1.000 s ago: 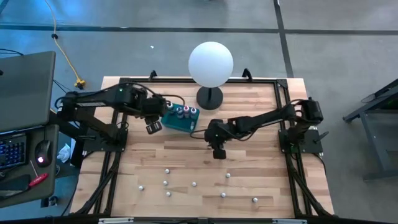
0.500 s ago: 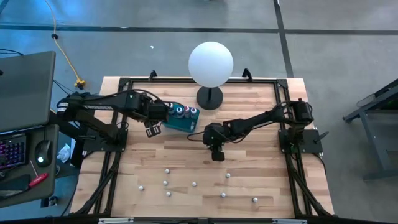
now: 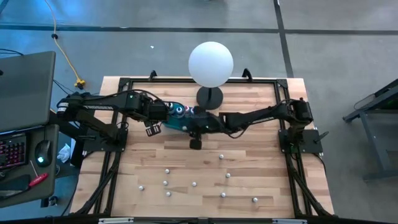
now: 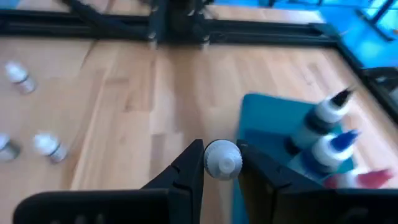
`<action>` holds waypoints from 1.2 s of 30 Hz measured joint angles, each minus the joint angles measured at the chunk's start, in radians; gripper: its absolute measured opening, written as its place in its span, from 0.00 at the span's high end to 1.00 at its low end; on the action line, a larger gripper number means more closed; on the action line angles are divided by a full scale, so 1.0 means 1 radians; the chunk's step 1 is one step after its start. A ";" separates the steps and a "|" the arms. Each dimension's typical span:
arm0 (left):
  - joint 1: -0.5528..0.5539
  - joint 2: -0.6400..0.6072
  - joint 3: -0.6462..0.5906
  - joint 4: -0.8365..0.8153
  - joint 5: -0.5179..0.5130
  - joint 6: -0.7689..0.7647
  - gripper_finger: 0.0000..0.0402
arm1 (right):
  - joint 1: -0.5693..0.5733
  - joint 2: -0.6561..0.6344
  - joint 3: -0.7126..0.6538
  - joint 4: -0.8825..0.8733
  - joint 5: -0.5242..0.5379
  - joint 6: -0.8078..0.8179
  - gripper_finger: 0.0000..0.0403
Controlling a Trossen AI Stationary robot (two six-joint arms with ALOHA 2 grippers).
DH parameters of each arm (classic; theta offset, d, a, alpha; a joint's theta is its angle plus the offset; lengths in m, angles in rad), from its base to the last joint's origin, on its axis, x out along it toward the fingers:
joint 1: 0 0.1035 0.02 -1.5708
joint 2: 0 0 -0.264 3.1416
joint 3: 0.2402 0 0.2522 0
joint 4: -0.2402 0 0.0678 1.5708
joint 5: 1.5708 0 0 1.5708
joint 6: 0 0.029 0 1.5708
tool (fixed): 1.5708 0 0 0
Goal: Pick & Place food coloring
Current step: Put the small red food coloring bottle into the blue bin, then put the small purple food coloring bottle into the blue bin
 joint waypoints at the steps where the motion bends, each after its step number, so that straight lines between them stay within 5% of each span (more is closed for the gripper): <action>1: 0.000 0.000 0.000 -0.001 -0.002 0.000 0.67 | -0.013 0.009 0.020 -0.017 0.009 -0.005 0.81; 15: 0.000 0.000 0.000 -0.001 -0.016 0.004 0.67 | -0.140 0.234 0.200 -0.361 0.009 0.028 0.82; 30: 0.000 0.000 0.000 -0.001 -0.018 0.004 0.67 | -0.157 0.231 0.196 -0.363 -0.063 -0.041 0.65; 36: 0.000 0.000 0.000 0.000 -0.019 0.004 0.67 | -0.090 0.148 0.319 -0.660 -0.066 -0.043 0.63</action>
